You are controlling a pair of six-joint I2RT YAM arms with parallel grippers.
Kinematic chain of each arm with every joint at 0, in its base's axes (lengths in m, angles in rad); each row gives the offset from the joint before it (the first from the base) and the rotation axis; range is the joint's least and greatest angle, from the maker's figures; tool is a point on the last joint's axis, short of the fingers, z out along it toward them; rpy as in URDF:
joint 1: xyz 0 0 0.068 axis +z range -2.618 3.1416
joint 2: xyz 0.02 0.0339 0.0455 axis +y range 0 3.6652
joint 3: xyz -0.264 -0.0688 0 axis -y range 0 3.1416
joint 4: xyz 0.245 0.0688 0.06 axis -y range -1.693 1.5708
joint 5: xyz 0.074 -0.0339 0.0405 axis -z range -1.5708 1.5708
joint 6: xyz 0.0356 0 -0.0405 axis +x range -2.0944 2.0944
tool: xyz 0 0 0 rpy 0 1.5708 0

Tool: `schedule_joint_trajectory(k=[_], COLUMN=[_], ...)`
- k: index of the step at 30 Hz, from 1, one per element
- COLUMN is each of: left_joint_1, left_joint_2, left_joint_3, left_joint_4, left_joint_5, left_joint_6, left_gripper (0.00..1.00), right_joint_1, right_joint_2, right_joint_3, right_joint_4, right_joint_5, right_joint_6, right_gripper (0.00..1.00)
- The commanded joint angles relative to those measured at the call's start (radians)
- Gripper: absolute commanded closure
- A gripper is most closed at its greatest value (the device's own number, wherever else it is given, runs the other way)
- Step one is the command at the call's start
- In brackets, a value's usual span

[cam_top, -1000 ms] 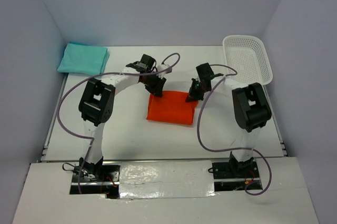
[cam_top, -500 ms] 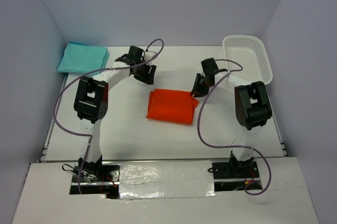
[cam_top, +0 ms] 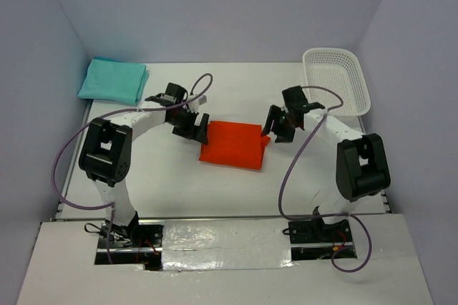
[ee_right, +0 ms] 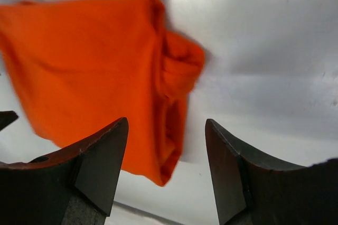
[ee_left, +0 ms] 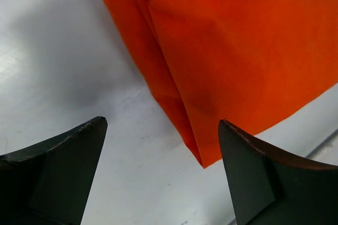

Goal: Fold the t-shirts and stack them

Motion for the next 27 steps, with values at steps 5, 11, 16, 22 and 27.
schedule_joint_trajectory(k=[5, 11, 16, 22, 27], left_joint_1=[-0.036, -0.045, -0.068, -0.082, -0.047], left_joint_2=[0.008, 0.118, 0.216, 0.333, 0.339], left_joint_3=[-0.087, -0.101, -0.107, -0.054, 0.043], left_joint_4=[0.149, 0.183, 0.184, 0.201, 0.166], left_joint_5=[0.155, 0.203, 0.252, 0.373, 0.409], left_joint_6=[-0.170, -0.242, -0.282, -0.290, -0.248], left_gripper=[0.01, 0.01, 0.01, 0.30, 1.00], right_joint_1=[0.066, 0.083, 0.091, 0.103, 0.097], right_joint_2=[-0.024, 0.038, 0.078, 0.104, 0.079], right_joint_3=[-0.167, -0.218, -0.233, -0.239, -0.241], right_joint_4=[0.115, 0.191, 0.239, 0.280, 0.250], right_joint_5=[-0.075, -0.087, -0.107, -0.123, -0.121], right_joint_6=[0.101, 0.131, 0.148, 0.158, 0.143], right_gripper=[0.33, 0.34, 0.35, 0.36, 0.36])
